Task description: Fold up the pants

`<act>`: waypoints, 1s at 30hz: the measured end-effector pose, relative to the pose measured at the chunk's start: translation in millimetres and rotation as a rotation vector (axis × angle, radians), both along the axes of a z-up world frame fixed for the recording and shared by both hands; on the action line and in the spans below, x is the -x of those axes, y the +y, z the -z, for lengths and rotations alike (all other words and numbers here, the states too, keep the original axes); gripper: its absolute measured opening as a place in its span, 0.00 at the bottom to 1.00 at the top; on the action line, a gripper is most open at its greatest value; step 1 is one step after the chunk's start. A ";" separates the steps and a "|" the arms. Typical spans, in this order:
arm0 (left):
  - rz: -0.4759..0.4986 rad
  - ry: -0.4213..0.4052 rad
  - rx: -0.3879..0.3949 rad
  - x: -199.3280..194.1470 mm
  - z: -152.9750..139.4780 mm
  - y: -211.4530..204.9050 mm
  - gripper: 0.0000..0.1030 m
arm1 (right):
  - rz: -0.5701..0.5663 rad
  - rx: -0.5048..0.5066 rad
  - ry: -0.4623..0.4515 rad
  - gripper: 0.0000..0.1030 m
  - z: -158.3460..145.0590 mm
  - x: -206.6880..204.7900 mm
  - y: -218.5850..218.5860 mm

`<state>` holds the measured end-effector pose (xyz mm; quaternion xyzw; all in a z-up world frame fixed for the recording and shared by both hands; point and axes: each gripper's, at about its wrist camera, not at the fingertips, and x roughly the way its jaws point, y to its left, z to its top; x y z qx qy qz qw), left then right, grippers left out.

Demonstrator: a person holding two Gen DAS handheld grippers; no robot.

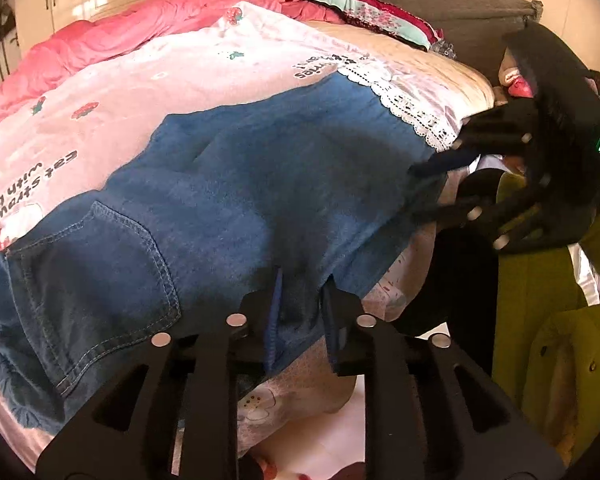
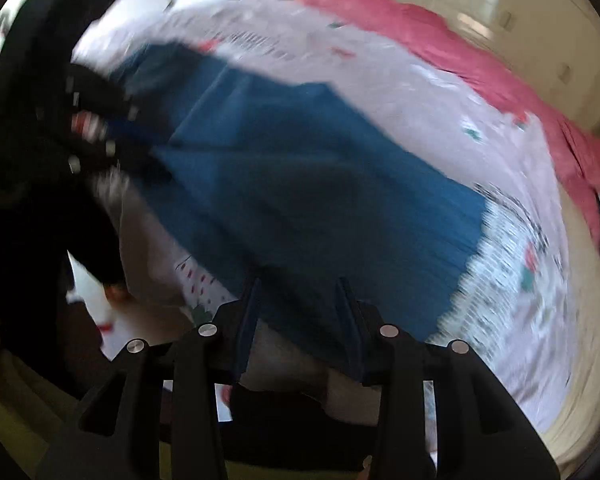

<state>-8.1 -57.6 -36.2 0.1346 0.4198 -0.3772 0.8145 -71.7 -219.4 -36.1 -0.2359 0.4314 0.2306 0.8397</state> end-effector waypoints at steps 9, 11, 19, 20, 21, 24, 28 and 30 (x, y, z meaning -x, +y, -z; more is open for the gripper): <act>0.021 0.078 0.005 -2.7 4.0 9.3 0.12 | -0.005 -0.037 0.116 0.00 9.3 -12.6 -16.0; 0.036 0.090 -0.019 -1.0 10.1 7.1 0.12 | -0.003 -0.022 0.149 0.00 17.8 -13.8 -18.5; -0.053 0.080 0.024 1.2 -4.6 37.8 0.33 | 0.047 -0.192 0.203 0.29 4.9 -5.7 -38.0; -0.072 0.072 0.036 1.8 -9.4 45.1 0.33 | 0.053 -0.228 0.188 0.30 -2.1 -5.2 -42.9; -0.109 0.057 0.056 1.8 -17.3 57.5 0.33 | 0.064 -0.278 0.165 0.33 -11.6 -6.3 -48.9; -0.292 -0.026 0.071 -4.4 -38.0 94.2 0.63 | 0.115 -0.346 0.128 0.34 -23.0 -17.9 -60.1; -0.600 -0.078 0.079 -18.9 -50.7 152.7 0.69 | 0.213 -0.355 0.101 0.43 -20.6 -46.2 -59.9; -0.682 -0.063 0.039 -26.3 -45.8 166.7 0.72 | 0.234 -0.363 0.089 0.43 -17.0 -58.3 -54.7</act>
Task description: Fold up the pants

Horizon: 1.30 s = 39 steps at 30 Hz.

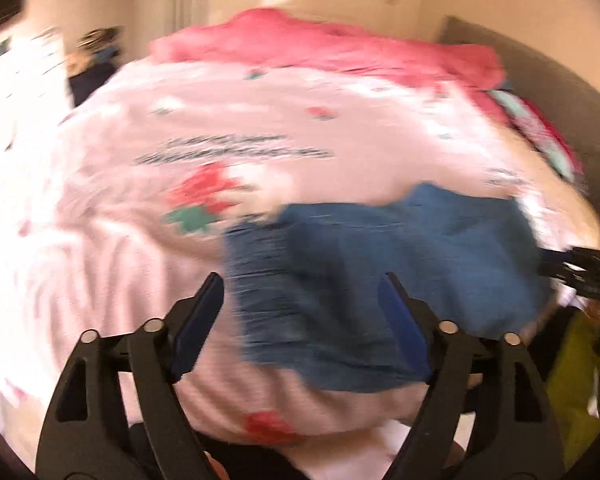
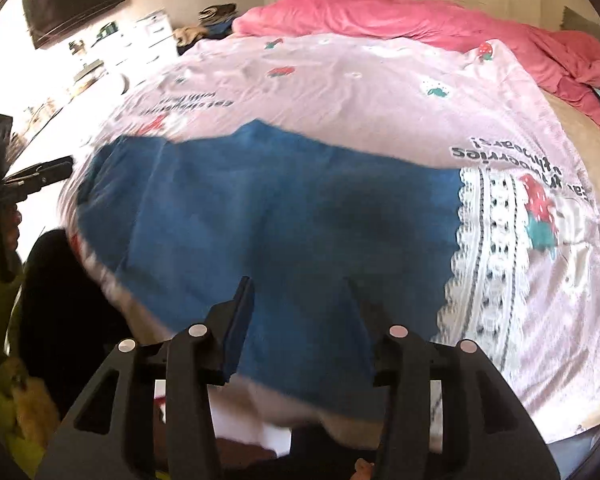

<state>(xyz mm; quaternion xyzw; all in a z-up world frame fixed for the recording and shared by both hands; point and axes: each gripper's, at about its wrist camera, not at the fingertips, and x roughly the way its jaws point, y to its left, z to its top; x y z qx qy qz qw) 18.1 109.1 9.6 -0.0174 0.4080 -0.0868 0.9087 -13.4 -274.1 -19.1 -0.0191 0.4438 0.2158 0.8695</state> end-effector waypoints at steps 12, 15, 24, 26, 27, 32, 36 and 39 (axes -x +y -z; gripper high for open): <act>-0.041 0.051 -0.002 -23.3 28.0 2.7 0.31 | 0.082 -0.023 0.098 0.51 31.2 -17.6 -5.0; -0.072 0.086 -0.019 -26.6 34.9 19.7 0.31 | 0.079 -0.012 0.103 0.61 32.7 -14.1 -3.9; -0.130 -0.019 -0.010 -8.9 -12.4 35.0 0.52 | 0.078 -0.044 0.081 0.63 20.9 -6.6 -13.6; -0.092 -0.063 0.000 -11.6 -28.1 26.2 0.54 | 0.115 -0.086 0.023 0.63 3.2 -3.9 -31.1; -0.054 -0.077 0.014 -18.7 -33.4 15.7 0.55 | 0.146 -0.110 -0.005 0.63 -5.3 -5.3 -42.1; 0.149 -0.046 0.122 -67.9 -33.6 -52.6 0.55 | 0.319 -0.141 -0.051 0.63 -21.3 -35.9 -98.3; 0.285 0.055 0.172 -110.2 -14.2 -110.6 0.55 | 0.395 -0.177 -0.012 0.59 -13.2 -71.6 -135.4; 0.342 0.119 0.170 -133.6 8.6 -142.3 0.55 | 0.412 -0.202 0.033 0.48 -0.3 -97.9 -147.5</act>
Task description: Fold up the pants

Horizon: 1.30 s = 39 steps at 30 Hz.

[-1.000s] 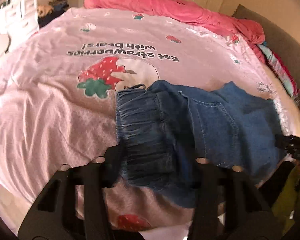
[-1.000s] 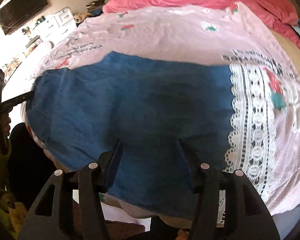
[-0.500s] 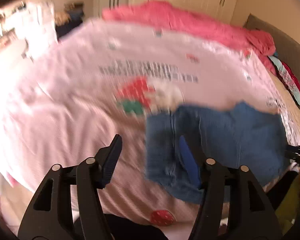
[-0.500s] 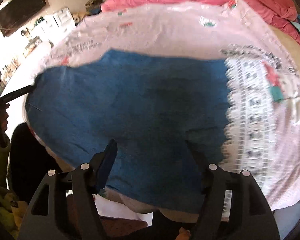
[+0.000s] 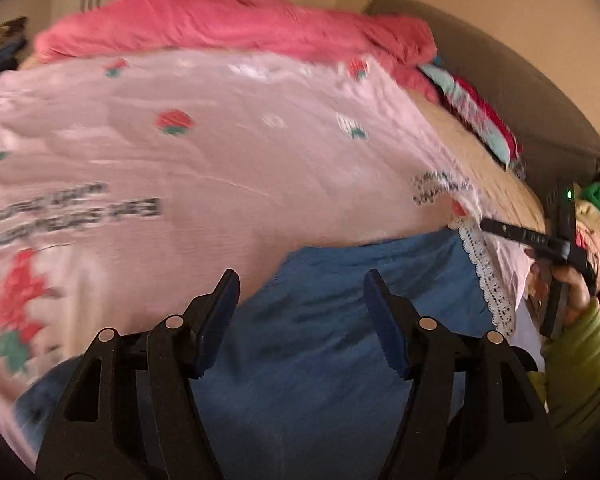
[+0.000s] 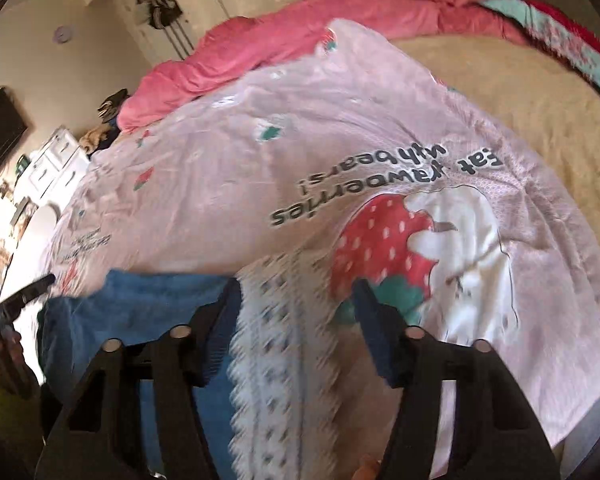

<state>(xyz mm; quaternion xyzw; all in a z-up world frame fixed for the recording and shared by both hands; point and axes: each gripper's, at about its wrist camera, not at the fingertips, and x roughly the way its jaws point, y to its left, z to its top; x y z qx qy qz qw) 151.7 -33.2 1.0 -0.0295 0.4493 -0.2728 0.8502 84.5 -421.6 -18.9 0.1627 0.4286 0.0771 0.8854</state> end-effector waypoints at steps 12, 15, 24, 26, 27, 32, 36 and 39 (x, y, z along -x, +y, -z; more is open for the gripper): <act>0.059 0.161 0.013 -34.0 55.2 -18.7 0.27 | -0.135 0.009 0.019 0.27 29.5 -20.0 21.7; 0.079 0.166 0.054 -35.6 55.2 -22.3 0.31 | -0.140 0.016 0.017 0.27 34.0 -24.1 22.3; 0.061 0.128 0.052 -30.6 51.7 -31.1 0.06 | -0.133 0.002 -0.016 0.15 32.0 -12.5 20.0; 0.049 0.096 0.071 -29.6 40.9 -27.5 0.06 | -0.121 0.006 -0.056 0.13 22.5 -4.7 19.1; 0.042 0.072 0.079 -29.9 33.6 -27.3 0.06 | -0.117 0.008 -0.076 0.12 17.5 -2.6 19.2; 0.034 0.047 0.028 -38.9 31.6 -38.3 0.06 | -0.111 0.047 -0.150 0.12 -11.1 -13.7 21.8; 0.016 0.068 -0.028 -44.9 56.9 -42.2 0.07 | -0.137 0.166 -0.080 0.12 1.9 -42.8 33.4; 0.010 0.068 -0.037 -45.8 69.2 -40.3 0.10 | -0.158 0.233 0.001 0.13 30.7 -58.0 42.1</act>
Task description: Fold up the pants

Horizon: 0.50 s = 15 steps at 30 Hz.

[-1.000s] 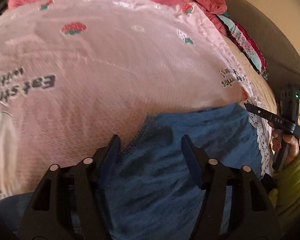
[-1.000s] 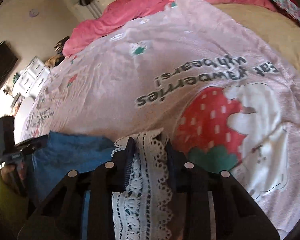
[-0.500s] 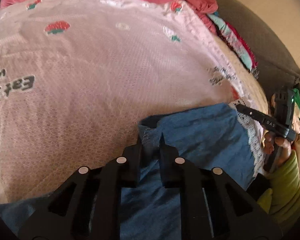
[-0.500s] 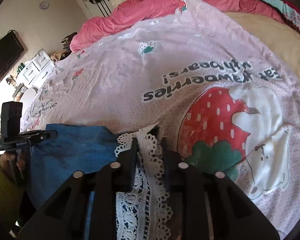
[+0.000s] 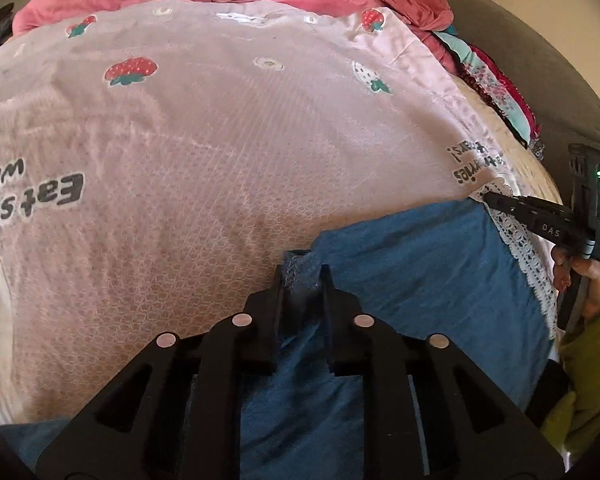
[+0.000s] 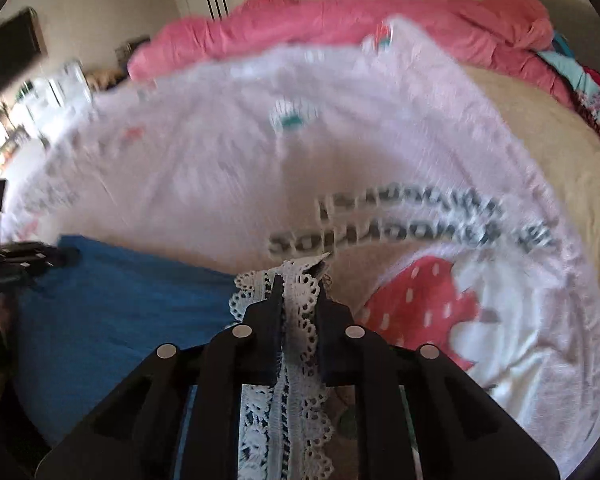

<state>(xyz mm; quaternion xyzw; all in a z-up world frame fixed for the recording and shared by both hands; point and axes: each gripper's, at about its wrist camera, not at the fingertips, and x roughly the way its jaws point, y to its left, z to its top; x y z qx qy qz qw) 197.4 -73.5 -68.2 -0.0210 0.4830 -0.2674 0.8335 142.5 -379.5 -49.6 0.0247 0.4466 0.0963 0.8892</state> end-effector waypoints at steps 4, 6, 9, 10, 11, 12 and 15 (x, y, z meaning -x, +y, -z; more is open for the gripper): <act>0.002 -0.008 0.019 3.0 -4.3 7.2 0.16 | 0.039 -0.036 -0.012 0.41 0.4 4.3 -8.6; -0.016 -0.017 0.019 11.8 -12.3 17.0 0.23 | 0.114 -0.009 -0.035 0.54 -9.7 16.5 -17.0; -0.041 -0.068 0.002 35.2 -30.1 32.9 0.33 | 0.172 -0.062 -0.101 0.54 -30.8 59.7 -34.7; -0.047 -0.088 -0.003 44.3 -35.3 37.8 0.34 | 0.179 -0.077 -0.110 0.54 -34.0 72.3 -38.8; -0.060 -0.105 -0.004 54.1 -40.2 43.3 0.35 | 0.183 -0.101 -0.113 0.54 -37.4 91.5 -43.0; -0.070 -0.113 0.001 64.7 -44.3 48.8 0.35 | 0.183 -0.118 -0.116 0.54 -39.0 106.0 -45.1; -0.079 -0.106 0.029 95.0 -49.8 67.0 0.39 | 0.164 -0.176 -0.060 0.54 -32.2 149.9 -46.4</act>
